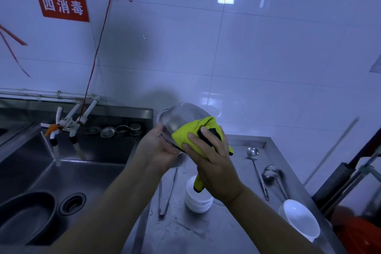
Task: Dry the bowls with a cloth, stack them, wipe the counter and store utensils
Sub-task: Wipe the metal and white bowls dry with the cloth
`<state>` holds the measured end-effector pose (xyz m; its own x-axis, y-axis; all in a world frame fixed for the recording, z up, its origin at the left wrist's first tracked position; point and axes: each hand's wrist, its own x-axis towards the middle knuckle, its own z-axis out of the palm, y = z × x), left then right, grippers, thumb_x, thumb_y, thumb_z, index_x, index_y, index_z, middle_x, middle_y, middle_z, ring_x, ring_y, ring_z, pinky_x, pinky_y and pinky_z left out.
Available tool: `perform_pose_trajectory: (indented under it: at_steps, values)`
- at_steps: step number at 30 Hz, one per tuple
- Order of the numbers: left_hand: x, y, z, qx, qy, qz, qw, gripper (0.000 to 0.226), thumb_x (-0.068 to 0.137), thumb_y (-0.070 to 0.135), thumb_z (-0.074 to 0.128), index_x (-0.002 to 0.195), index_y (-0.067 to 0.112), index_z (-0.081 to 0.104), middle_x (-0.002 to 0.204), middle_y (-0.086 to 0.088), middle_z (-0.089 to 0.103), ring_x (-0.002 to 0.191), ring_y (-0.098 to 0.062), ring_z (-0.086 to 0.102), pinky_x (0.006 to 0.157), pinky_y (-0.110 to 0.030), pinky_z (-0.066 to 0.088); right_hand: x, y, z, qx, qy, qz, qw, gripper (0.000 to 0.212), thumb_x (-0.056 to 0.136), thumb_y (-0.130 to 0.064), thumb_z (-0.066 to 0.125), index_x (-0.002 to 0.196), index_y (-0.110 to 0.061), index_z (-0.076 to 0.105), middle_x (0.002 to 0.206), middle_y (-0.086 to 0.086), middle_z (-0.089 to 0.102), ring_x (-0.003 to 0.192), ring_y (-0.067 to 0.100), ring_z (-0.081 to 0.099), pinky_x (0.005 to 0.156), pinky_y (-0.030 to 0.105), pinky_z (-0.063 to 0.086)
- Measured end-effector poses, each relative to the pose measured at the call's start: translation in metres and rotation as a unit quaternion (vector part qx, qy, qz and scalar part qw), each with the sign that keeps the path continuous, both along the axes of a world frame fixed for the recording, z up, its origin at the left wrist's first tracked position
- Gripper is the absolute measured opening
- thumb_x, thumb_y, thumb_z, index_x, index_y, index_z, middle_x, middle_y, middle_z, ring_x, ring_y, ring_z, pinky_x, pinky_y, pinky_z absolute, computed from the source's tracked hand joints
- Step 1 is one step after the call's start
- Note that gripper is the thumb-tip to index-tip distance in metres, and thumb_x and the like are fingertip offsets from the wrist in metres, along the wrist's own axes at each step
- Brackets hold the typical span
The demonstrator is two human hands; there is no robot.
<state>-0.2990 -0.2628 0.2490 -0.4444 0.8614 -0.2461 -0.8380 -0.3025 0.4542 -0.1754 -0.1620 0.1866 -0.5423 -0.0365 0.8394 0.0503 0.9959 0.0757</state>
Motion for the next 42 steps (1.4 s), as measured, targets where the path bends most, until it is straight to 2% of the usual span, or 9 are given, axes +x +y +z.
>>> perform_pose_trajectory:
  at_steps: [6,9,15,21,25,28,35,38,42]
  values:
    - [-0.003,0.0,-0.004,-0.034,-0.022,0.055,0.998,0.04,0.101,0.032,0.032,0.12,0.004,0.055,0.126,-0.015,0.059,0.11,-0.03,0.057,0.08,-0.042,0.046,0.002,0.013,-0.005,-0.147,0.056,0.005,0.987,0.049,0.087,0.012,0.044,0.129,-0.011,0.055,0.141,0.007,0.041,0.138,0.033,0.026,0.116,0.035,0.02]
    - [-0.002,0.0,-0.007,-0.061,0.021,0.036,0.997,0.048,0.101,0.04,0.027,0.133,0.011,0.047,0.133,-0.016,0.052,0.105,-0.031,0.055,0.074,-0.044,0.045,-0.001,0.016,0.003,-0.27,0.087,0.029,0.959,0.049,0.088,0.008,0.04,0.132,-0.011,0.049,0.143,0.005,0.039,0.14,0.03,0.027,0.116,0.041,0.021]
    - [-0.011,-0.007,-0.009,-0.076,0.169,0.075,0.98,0.042,0.1,0.035,0.035,0.122,0.007,0.056,0.119,-0.013,0.065,0.107,-0.024,0.062,0.078,-0.035,0.05,-0.002,0.016,0.014,-0.448,0.123,0.119,0.877,0.059,0.082,0.007,0.034,0.135,-0.014,0.049,0.143,0.0,0.047,0.136,0.015,0.036,0.114,0.031,0.029]
    - [-0.02,-0.01,-0.005,-0.104,0.335,0.108,0.93,0.029,0.097,0.029,0.043,0.098,0.012,0.067,0.089,-0.002,0.075,0.081,-0.011,0.071,0.055,-0.019,0.053,-0.012,0.025,0.028,-0.539,0.119,0.122,0.825,0.055,0.078,0.001,0.038,0.126,-0.016,0.06,0.129,-0.01,0.06,0.124,0.007,0.05,0.107,0.027,0.039]
    - [-0.025,-0.016,-0.007,-0.143,0.46,0.108,0.869,0.03,0.095,0.031,0.047,0.077,0.019,0.068,0.079,-0.001,0.068,0.073,-0.011,0.065,0.051,-0.018,0.05,-0.017,0.027,0.027,-0.512,0.076,0.07,0.853,0.055,0.076,-0.004,0.04,0.121,-0.028,0.061,0.121,-0.026,0.059,0.118,-0.002,0.051,0.104,0.02,0.039]
    - [-0.027,-0.02,-0.011,-0.168,0.537,0.09,0.822,0.033,0.094,0.035,0.045,0.073,0.022,0.065,0.076,0.002,0.062,0.075,-0.014,0.059,0.064,-0.025,0.045,-0.02,0.022,0.02,-0.465,0.051,0.047,0.883,0.056,0.079,-0.005,0.04,0.129,-0.026,0.055,0.125,-0.025,0.054,0.12,0.002,0.049,0.104,0.022,0.037]
    - [-0.042,-0.027,-0.031,-0.251,0.606,0.082,0.75,0.036,0.093,0.03,0.049,0.086,-0.003,0.063,0.091,-0.026,0.064,0.079,-0.026,0.058,0.08,-0.044,0.048,-0.029,0.008,-0.001,-0.261,-0.009,0.035,0.965,0.045,0.081,0.012,0.048,0.123,0.002,0.06,0.125,0.015,0.06,0.118,0.033,0.051,0.106,0.039,0.037]
    - [-0.059,-0.037,-0.047,-0.294,0.613,0.063,0.73,0.042,0.093,0.034,0.05,0.086,-0.006,0.061,0.09,-0.027,0.063,0.077,-0.033,0.06,0.081,-0.048,0.048,-0.031,-0.006,-0.031,-0.272,-0.024,0.043,0.961,0.041,0.081,0.012,0.05,0.119,0.004,0.062,0.119,0.018,0.062,0.111,0.037,0.055,0.101,0.044,0.042]
    - [-0.076,-0.055,-0.078,-0.374,0.596,0.062,0.708,0.04,0.094,0.034,0.049,0.077,0.001,0.063,0.077,-0.02,0.063,0.068,-0.023,0.054,0.064,-0.034,0.042,-0.016,-0.022,-0.103,-0.313,-0.136,0.017,0.94,0.04,0.077,0.01,0.052,0.114,0.002,0.066,0.113,0.021,0.064,0.107,0.04,0.057,0.094,0.051,0.047]
